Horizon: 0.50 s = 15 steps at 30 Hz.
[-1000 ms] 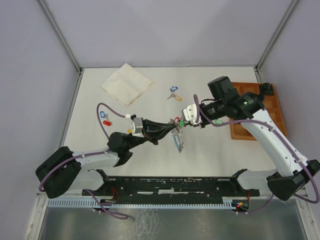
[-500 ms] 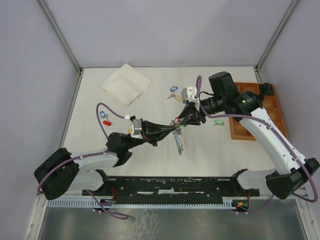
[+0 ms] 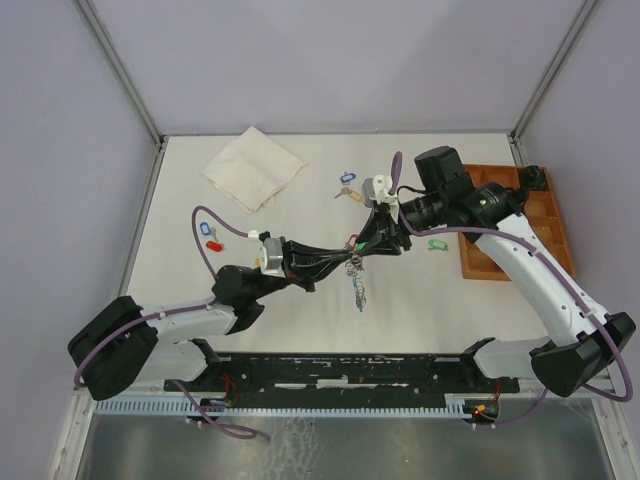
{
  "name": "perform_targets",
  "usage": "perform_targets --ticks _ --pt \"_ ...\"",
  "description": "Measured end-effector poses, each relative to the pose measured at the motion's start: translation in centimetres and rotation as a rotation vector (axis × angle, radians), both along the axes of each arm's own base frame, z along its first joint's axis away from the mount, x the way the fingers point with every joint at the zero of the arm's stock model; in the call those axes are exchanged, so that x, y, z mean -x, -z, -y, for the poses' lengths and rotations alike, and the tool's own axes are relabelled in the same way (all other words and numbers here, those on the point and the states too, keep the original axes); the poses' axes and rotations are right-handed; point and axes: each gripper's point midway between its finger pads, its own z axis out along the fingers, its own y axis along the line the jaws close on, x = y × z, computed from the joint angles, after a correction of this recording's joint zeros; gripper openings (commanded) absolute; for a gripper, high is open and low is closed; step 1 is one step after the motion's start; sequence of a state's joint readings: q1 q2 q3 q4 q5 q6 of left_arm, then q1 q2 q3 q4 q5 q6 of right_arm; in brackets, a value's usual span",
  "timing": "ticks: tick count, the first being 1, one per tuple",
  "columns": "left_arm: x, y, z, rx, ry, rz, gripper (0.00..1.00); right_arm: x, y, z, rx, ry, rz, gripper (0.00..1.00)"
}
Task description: Remove the keys from the keyring
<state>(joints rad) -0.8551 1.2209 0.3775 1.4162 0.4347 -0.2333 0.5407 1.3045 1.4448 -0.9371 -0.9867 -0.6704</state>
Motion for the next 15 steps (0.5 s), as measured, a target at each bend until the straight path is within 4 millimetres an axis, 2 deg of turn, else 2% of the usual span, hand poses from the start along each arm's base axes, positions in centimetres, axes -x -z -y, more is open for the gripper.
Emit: perform_targets --ticks 10,13,15 --pt "-0.7 -0.2 -0.3 0.016 -0.037 -0.017 0.03 0.9 -0.1 -0.1 -0.01 -0.031 -0.024 0.38" --pt "-0.7 -0.2 -0.3 0.016 -0.037 -0.017 0.03 1.1 -0.1 -0.3 -0.01 -0.034 -0.03 0.35" --pt "-0.7 -0.2 -0.3 0.016 -0.037 -0.017 0.03 1.1 0.0 -0.5 -0.012 -0.032 -0.034 0.26"
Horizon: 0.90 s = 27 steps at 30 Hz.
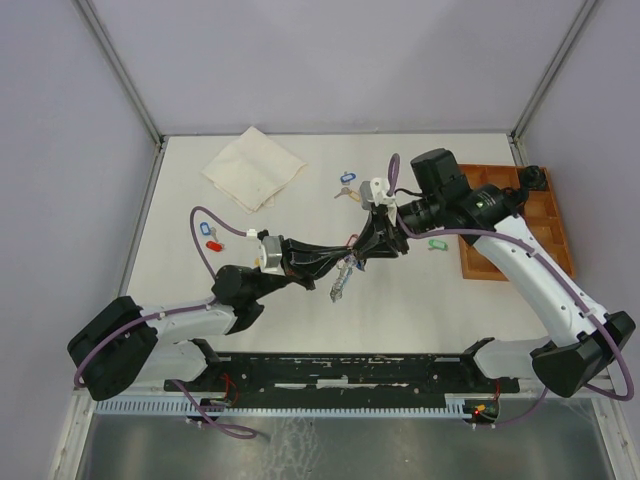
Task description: Remove the keys from the keyring
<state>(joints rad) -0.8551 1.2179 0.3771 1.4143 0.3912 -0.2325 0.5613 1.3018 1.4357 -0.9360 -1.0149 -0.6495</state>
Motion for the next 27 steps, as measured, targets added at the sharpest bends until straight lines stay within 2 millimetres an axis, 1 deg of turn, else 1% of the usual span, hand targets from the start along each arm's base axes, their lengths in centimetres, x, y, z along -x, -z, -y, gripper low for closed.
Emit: perform_targets --ticks 2,4,5,11,12,13,16,19,21,22,24,26,27 --pt "0.0 0.0 0.0 0.0 0.001 0.0 0.03 -0.1 0.0 -0.1 -0.001 0.005 -0.003 0.17" --pt "0.0 0.0 0.0 0.0 0.001 0.0 0.03 -0.2 0.1 -0.2 -0.002 0.009 -0.007 0.05" --pt "0.0 0.0 0.0 0.0 0.002 0.001 0.03 -0.2 0.1 -0.2 -0.003 0.013 -0.008 0.02" --pt "0.0 0.0 0.0 0.001 0.001 0.001 0.03 -0.5 0.0 -0.2 -0.004 0.021 0.0 0.01" --pt "0.0 0.0 0.0 0.001 0.001 0.001 0.07 -0.5 0.0 -0.2 -0.004 0.021 0.002 0.01" --pt "0.0 0.0 0.0 0.001 0.001 0.0 0.13 -0.5 0.0 -0.2 -0.001 0.024 0.007 0.01" --pt "0.1 0.3 -0.1 -0.005 0.0 -0.007 0.41 -0.4 0.3 0.0 0.015 0.02 0.028 0.01" --pt "0.2 -0.1 -0.5 -0.005 -0.01 -0.014 0.59 -0.4 1.3 0.7 0.065 0.026 0.042 0.01" --pt "0.2 -0.4 -1.0 -0.011 -0.019 -0.026 0.76 -0.4 1.8 1.2 0.102 0.027 0.06 0.01" --pt "0.2 -0.5 -1.3 -0.018 -0.03 -0.039 0.83 -0.4 2.0 1.5 0.124 0.026 0.079 0.01" --pt "0.2 -0.8 -2.0 -0.023 -0.058 -0.064 0.93 -0.4 2.2 2.0 0.163 0.018 0.121 0.01" --pt "0.0 -1.1 -2.9 -0.028 -0.092 -0.095 0.99 -0.6 2.3 2.7 0.212 0.007 0.185 0.01" --pt "0.0 -1.0 -3.1 -0.034 -0.099 -0.105 0.99 -0.6 2.4 3.0 0.232 0.001 0.21 0.01"
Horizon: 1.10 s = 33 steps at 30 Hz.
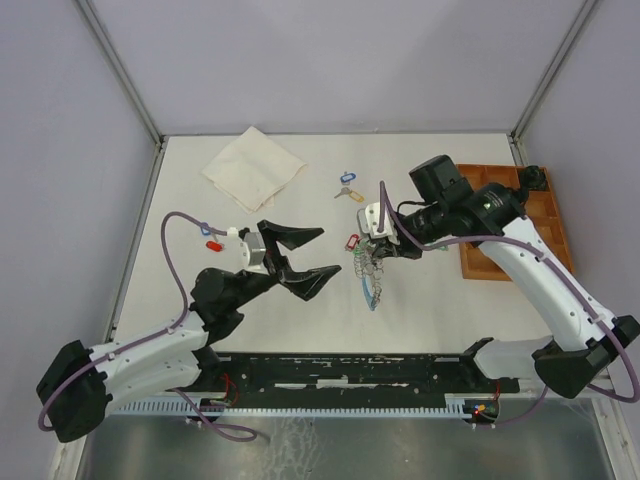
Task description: Remove the keys from the keyring
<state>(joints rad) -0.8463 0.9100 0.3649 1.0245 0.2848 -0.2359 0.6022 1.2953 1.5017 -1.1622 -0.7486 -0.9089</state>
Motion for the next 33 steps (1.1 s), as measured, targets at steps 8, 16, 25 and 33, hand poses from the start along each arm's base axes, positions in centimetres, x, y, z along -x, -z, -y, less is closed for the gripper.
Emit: perform_targets --ticks 8,16,25,33 --pt "-0.8 3.6 1.1 -0.111 0.015 -0.113 0.92 -0.7 0.1 1.9 0.136 -0.093 0.131 0.01" --pt "-2.2 4.8 3.3 -0.14 0.038 -0.122 0.72 -1.5 0.7 1.7 0.213 -0.173 0.121 0.01" --pt "-2.4 3.8 4.2 -0.097 0.05 -0.012 0.6 -2.0 0.1 1.4 0.241 -0.182 0.091 0.01" --pt "-2.6 3.1 5.3 -0.121 0.072 0.045 0.46 -2.4 0.6 0.9 0.259 -0.18 0.045 0.01"
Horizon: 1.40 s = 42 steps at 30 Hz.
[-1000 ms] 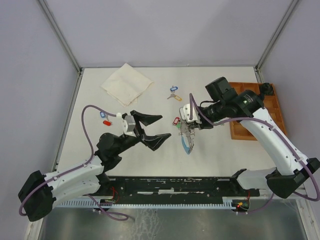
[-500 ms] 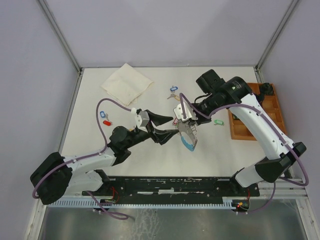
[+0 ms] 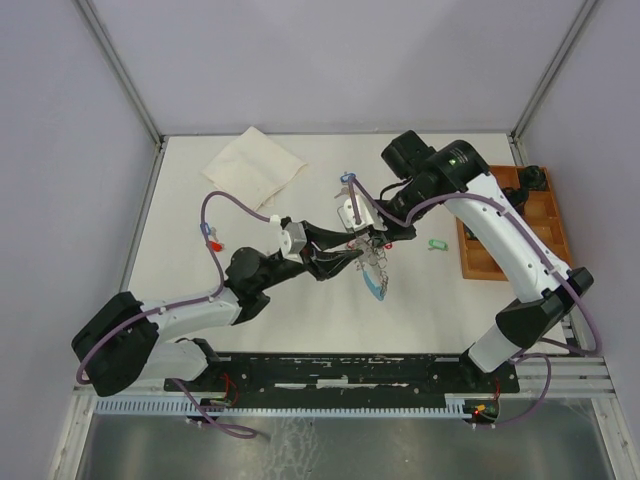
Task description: Remove the keys from the keyring
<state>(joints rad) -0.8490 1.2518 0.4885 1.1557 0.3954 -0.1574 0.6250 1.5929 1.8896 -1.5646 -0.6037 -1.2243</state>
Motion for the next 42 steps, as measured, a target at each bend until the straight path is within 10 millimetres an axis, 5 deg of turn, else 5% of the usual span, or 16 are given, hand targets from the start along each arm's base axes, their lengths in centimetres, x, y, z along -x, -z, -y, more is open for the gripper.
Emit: perform_targets --ticks 19,33,42 --pt "-0.3 2.0 1.2 -0.056 0.032 -0.032 0.39 0.4 0.6 -0.8 0.027 -0.003 -0.028 0.01" --pt "-0.3 2.8 1.6 -0.069 0.042 -0.061 0.1 0.0 0.9 -1.0 0.045 0.005 -0.003 0.01" --pt "-0.3 3.1 1.7 -0.067 0.051 -0.091 0.22 -0.2 1.2 -1.0 0.054 0.006 0.006 0.01"
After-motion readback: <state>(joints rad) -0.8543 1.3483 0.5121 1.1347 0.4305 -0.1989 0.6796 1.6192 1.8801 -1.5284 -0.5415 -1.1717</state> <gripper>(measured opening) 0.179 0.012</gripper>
